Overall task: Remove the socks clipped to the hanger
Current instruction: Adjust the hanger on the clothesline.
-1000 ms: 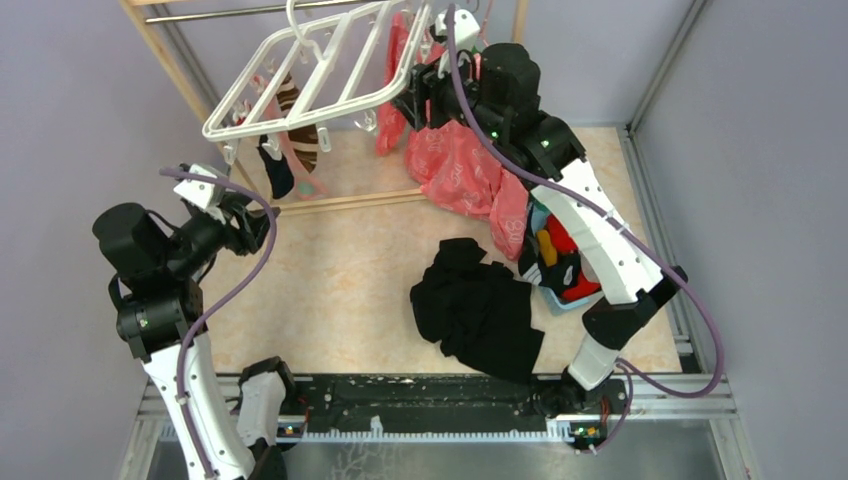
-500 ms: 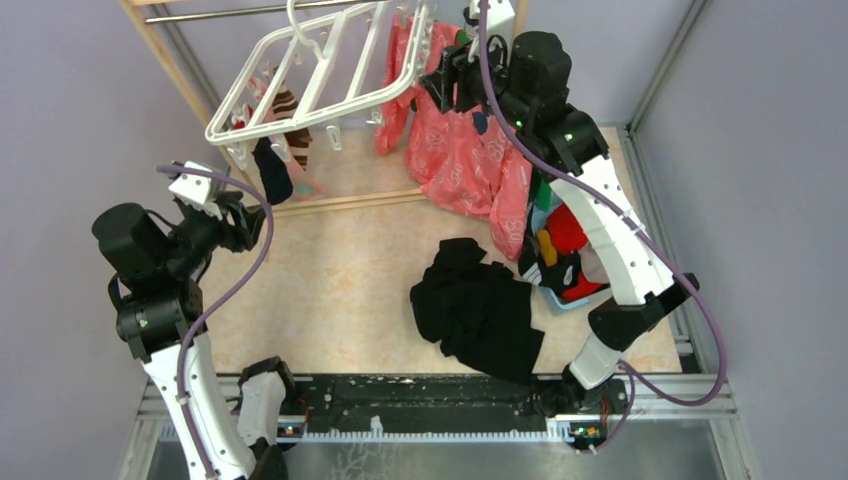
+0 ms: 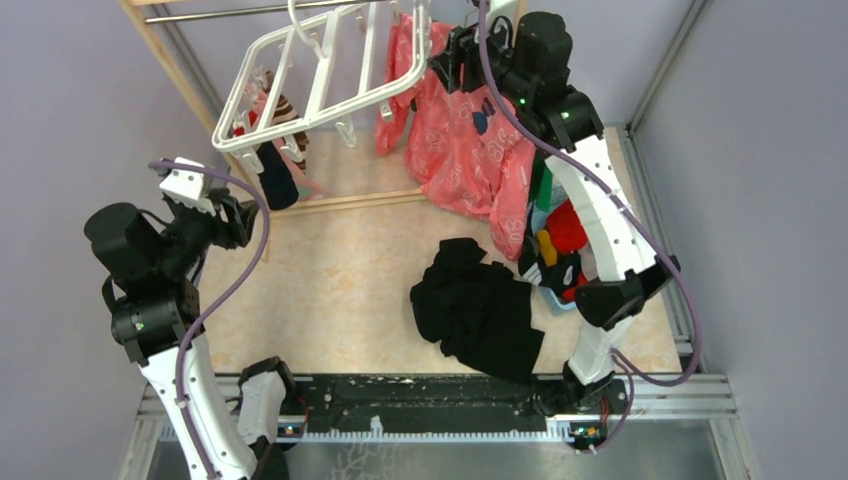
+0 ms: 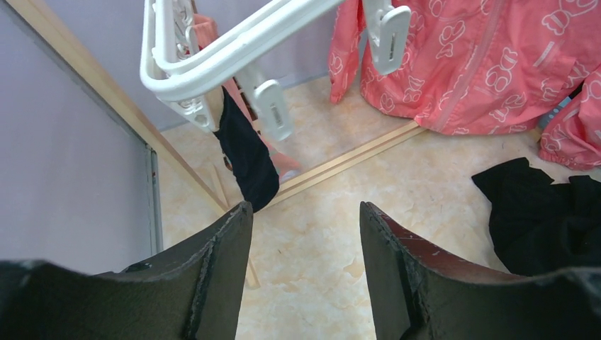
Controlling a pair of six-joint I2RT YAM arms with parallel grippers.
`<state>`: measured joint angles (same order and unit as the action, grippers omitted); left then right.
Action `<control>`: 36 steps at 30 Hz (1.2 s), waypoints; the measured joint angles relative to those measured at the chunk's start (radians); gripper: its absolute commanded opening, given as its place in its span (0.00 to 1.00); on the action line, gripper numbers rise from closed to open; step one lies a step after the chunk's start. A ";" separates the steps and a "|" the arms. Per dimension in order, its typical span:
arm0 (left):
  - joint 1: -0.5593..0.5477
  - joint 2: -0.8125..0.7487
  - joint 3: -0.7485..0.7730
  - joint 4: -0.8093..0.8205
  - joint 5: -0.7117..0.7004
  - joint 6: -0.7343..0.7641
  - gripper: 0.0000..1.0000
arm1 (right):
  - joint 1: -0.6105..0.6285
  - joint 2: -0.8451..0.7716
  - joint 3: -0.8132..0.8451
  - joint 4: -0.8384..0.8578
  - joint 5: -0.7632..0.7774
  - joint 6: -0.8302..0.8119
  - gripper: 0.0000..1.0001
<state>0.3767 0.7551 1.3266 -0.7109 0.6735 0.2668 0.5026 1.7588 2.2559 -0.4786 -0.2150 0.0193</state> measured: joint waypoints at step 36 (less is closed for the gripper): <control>0.019 0.215 0.120 -0.044 -0.111 0.093 0.68 | -0.093 -0.335 -0.408 0.029 -0.227 -0.071 0.63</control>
<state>0.3954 0.9699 1.4464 -0.7551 0.5621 0.3599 0.4091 1.4235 1.8481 -0.4496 -0.4416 -0.0517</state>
